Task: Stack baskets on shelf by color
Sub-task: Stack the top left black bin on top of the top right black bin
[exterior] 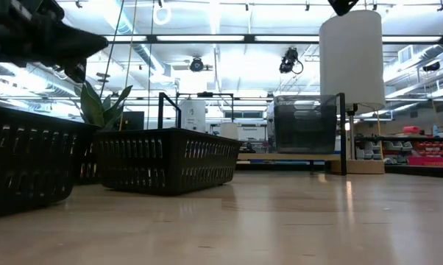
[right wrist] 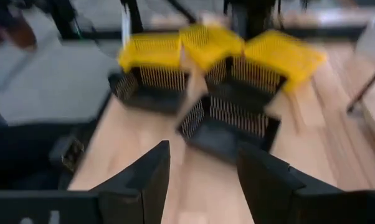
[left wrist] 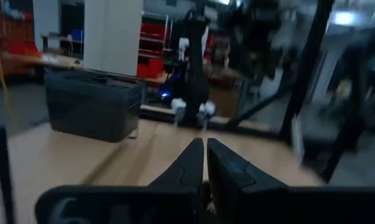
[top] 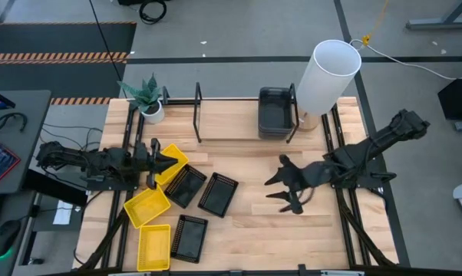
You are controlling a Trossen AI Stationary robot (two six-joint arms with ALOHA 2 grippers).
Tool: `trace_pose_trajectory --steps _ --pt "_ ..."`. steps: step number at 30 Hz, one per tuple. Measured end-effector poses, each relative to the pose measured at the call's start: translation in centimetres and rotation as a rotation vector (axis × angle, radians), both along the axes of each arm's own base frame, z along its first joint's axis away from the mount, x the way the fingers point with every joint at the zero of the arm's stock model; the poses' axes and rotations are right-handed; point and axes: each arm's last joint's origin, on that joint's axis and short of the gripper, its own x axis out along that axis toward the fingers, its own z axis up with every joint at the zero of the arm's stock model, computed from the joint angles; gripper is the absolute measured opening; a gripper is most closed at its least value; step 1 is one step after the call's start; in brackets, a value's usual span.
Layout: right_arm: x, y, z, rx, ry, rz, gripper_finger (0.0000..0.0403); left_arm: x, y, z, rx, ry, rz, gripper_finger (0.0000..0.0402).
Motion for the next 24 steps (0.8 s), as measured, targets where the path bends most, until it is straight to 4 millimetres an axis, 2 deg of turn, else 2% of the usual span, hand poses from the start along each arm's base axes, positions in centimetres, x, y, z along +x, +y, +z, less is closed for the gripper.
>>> trace_pose_trajectory --steps 6,11,16,24 --pt "-1.6 0.2 -4.1 0.084 -0.198 0.033 0.0187 0.0 0.0 0.1 -0.297 -0.036 -0.035 0.0027" --pt "-3.3 -0.1 -7.1 0.115 -0.258 0.016 0.0187 0.0 0.0 1.3 -0.325 -0.017 -0.043 0.0015" --pt "-4.7 -0.9 -8.4 0.151 -0.259 0.003 0.0187 0.6 -0.1 2.8 -0.313 0.056 -0.031 0.0005" --pt "-6.9 -2.2 -9.5 0.154 -0.294 0.02 0.0187 2.6 -0.6 3.4 -0.328 0.216 -0.039 0.0007"
